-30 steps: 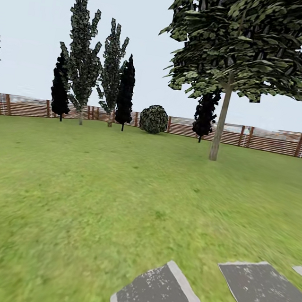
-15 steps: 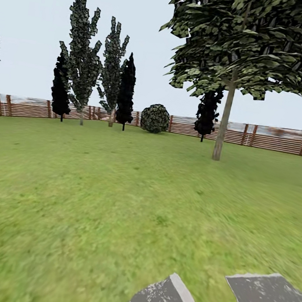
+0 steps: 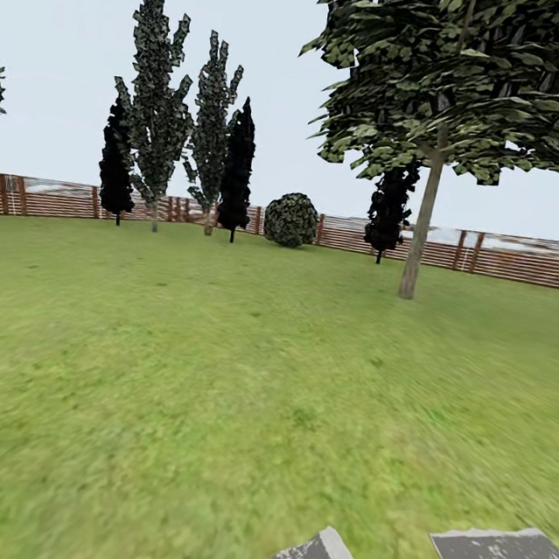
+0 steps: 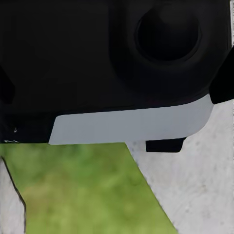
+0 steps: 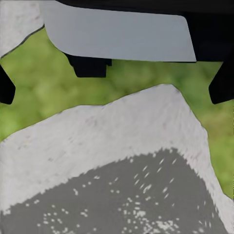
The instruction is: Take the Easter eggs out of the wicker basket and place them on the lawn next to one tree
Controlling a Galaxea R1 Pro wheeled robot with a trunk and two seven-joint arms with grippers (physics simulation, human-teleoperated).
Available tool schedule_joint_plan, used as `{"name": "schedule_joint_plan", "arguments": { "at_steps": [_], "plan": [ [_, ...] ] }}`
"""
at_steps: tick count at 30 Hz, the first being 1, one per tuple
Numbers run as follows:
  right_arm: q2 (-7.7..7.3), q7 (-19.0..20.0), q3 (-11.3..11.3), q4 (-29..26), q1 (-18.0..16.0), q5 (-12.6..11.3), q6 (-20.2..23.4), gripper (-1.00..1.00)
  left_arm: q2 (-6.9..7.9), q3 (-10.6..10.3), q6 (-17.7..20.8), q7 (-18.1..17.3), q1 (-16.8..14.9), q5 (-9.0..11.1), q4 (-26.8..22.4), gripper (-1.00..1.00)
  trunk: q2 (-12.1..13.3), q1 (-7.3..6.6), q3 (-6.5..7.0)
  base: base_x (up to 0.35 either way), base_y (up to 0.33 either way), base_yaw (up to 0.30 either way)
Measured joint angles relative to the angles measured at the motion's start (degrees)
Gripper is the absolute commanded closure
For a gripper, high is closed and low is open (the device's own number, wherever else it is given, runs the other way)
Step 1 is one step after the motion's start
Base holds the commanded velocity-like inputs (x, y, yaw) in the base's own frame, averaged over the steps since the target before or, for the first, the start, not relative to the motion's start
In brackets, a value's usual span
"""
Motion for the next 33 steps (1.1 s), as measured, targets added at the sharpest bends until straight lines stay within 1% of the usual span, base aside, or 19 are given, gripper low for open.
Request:
{"name": "schedule_joint_plan", "arguments": {
  "at_steps": [11, 17, 33],
  "plan": [
    [-0.03, 0.01, 0.06, 0.03, 0.00, 0.04, 0.04, -1.00, -0.13, -0.08, 0.00, -0.07, -0.01, -0.08, 0.05, -1.00, 0.00, 0.01, 0.00, 0.006, 0.000, 0.000],
    [-0.01, 0.01, 0.06, 0.04, 0.00, 0.01, 0.05, -1.00, -0.13, -0.08, 0.00, -0.16, 0.00, -0.09, 2.01, -1.00, 0.00, 0.00, 0.00, 0.000, 0.000, 0.000],
    [-0.02, 0.01, 0.08, 0.04, 0.00, 0.05, 0.02, -1.00, -0.10, -0.07, 0.00, -0.12, 0.00, -0.08, 2.71, -1.00, 0.00, 0.01, 0.00, 0.000, 0.000, 0.000]
  ]
}}
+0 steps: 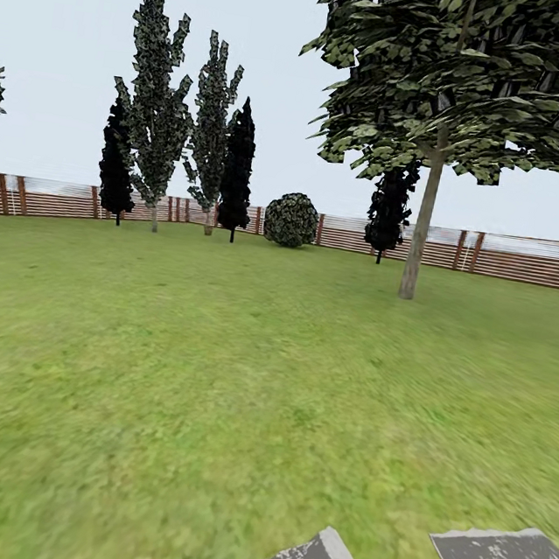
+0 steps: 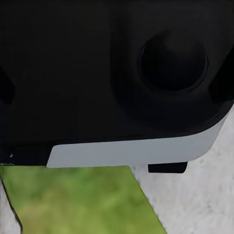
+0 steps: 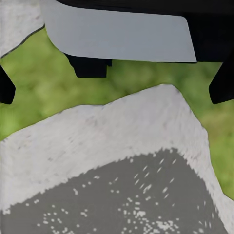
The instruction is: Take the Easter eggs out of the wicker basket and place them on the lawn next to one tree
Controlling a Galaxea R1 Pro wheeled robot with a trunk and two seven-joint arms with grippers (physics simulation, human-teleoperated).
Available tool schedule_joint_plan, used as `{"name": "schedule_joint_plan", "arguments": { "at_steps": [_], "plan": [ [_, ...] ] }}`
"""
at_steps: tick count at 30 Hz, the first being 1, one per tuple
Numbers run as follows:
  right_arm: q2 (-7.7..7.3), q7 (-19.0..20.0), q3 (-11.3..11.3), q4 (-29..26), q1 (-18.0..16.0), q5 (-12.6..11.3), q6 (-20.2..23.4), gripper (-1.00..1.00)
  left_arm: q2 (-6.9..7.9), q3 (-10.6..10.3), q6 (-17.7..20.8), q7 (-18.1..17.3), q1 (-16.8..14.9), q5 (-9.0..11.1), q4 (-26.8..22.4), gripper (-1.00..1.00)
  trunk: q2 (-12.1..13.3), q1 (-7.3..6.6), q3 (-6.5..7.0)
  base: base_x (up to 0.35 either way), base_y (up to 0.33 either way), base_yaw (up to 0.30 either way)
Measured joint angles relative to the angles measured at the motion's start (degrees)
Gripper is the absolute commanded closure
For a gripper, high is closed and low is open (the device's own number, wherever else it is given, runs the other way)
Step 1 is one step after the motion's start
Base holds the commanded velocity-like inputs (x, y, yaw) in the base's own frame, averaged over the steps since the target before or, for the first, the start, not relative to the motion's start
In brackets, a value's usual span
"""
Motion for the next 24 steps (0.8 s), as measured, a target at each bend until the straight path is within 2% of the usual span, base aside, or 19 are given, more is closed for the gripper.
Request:
{"name": "schedule_joint_plan", "arguments": {
  "at_steps": [24],
  "plan": [
    [-0.01, 0.00, 0.03, 0.00, 0.00, 0.01, 0.03, -1.00, -0.03, -0.06, 0.00, 0.18, 0.00, 0.00, -0.07, -1.00, 0.00, 0.00, 0.00, 0.000, 0.000, 0.000]
  ]
}}
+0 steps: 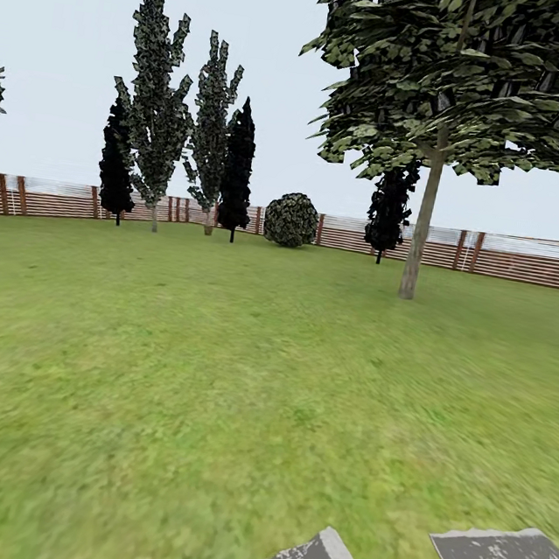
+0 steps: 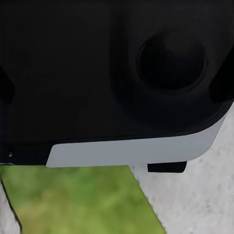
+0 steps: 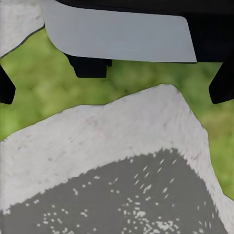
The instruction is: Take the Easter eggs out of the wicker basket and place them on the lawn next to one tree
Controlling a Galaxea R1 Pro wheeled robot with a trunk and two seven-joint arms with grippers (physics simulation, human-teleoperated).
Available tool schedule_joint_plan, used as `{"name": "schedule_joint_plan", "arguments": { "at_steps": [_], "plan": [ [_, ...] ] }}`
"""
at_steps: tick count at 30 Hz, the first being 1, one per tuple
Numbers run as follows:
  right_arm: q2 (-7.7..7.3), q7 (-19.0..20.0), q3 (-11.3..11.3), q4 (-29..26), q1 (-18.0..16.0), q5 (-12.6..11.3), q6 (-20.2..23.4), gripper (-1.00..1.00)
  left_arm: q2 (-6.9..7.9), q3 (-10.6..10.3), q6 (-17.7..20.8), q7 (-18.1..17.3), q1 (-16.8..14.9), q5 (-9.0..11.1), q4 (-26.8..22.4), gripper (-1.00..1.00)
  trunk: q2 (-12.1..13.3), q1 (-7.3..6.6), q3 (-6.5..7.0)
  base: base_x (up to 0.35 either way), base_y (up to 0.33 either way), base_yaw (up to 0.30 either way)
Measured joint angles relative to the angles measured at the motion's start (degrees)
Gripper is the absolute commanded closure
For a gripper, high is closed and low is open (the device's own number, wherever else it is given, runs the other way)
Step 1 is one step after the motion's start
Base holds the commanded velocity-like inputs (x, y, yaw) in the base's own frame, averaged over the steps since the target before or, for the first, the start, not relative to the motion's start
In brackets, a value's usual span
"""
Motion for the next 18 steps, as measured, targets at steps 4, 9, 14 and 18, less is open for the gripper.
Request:
{"name": "schedule_joint_plan", "arguments": {
  "at_steps": [4, 9, 14, 18],
  "plan": [
    [0.00, 0.00, 0.01, 0.00, 0.00, 0.00, 0.02, -1.00, 0.00, 0.04, 0.00, 0.00, 0.00, 0.00, 0.00, -1.00, 0.00, 0.00, 0.00, 0.000, 0.000, 0.000],
    [0.00, 0.00, 0.01, 0.00, 0.00, 0.01, 0.01, -1.00, 0.00, 0.02, 0.00, 0.00, 0.00, 0.02, 0.00, -1.00, 0.00, 0.00, 0.00, 0.000, 0.000, 0.000],
    [0.00, 0.00, 0.02, 0.00, 0.00, 0.00, 0.00, -1.00, 0.00, -0.01, 0.00, 0.00, -0.01, -0.01, 0.00, -1.00, 0.00, 0.00, 0.00, 0.000, 0.000, 0.000],
    [0.01, 0.00, 0.02, 0.00, 0.00, 0.00, -0.03, -1.00, 0.00, -0.02, 0.00, 0.00, 0.00, -0.06, 0.00, -1.00, 0.00, 0.00, 0.00, 0.000, 0.000, 0.000]
  ]
}}
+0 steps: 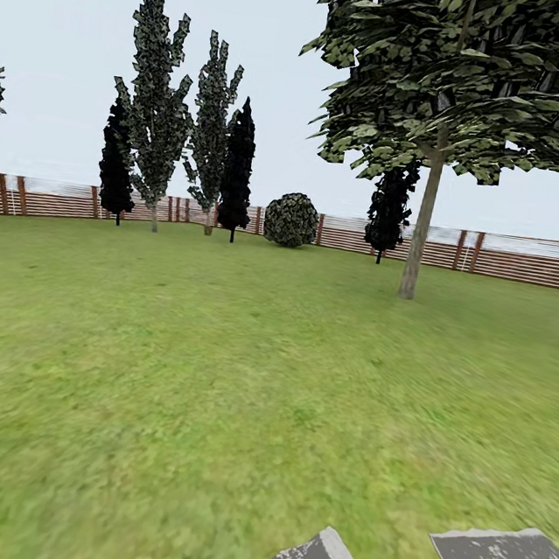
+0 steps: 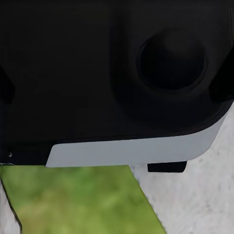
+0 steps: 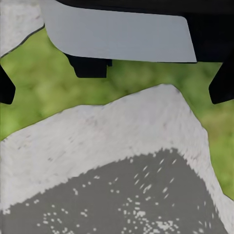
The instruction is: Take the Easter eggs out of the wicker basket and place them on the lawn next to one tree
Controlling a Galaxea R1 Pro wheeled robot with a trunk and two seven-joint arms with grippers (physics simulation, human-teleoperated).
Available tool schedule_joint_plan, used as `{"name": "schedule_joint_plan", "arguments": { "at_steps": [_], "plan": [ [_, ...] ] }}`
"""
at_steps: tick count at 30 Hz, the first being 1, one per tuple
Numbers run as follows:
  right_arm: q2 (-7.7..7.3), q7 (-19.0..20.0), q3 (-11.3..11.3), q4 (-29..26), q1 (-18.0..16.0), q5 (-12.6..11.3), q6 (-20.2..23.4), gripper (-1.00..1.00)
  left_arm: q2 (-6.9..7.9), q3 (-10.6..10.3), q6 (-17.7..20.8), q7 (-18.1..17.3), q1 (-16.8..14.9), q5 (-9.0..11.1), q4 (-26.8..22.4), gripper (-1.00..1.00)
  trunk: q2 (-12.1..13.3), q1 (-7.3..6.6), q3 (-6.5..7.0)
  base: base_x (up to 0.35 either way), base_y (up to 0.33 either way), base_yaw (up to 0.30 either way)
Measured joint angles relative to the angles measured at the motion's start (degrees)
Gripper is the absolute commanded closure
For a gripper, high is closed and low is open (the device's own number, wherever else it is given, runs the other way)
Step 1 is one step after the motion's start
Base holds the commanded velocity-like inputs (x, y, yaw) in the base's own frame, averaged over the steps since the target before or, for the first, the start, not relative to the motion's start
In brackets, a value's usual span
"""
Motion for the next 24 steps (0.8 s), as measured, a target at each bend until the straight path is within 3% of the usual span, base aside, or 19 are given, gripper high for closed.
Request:
{"name": "schedule_joint_plan", "arguments": {
  "at_steps": [24],
  "plan": [
    [-0.01, 0.00, -0.02, 0.00, 0.00, 0.00, 0.05, -1.00, 0.03, 0.00, 0.00, 0.04, -0.02, -0.02, 0.00, -1.00, 0.00, 0.00, 0.00, 0.000, 0.000, 0.000]
  ]
}}
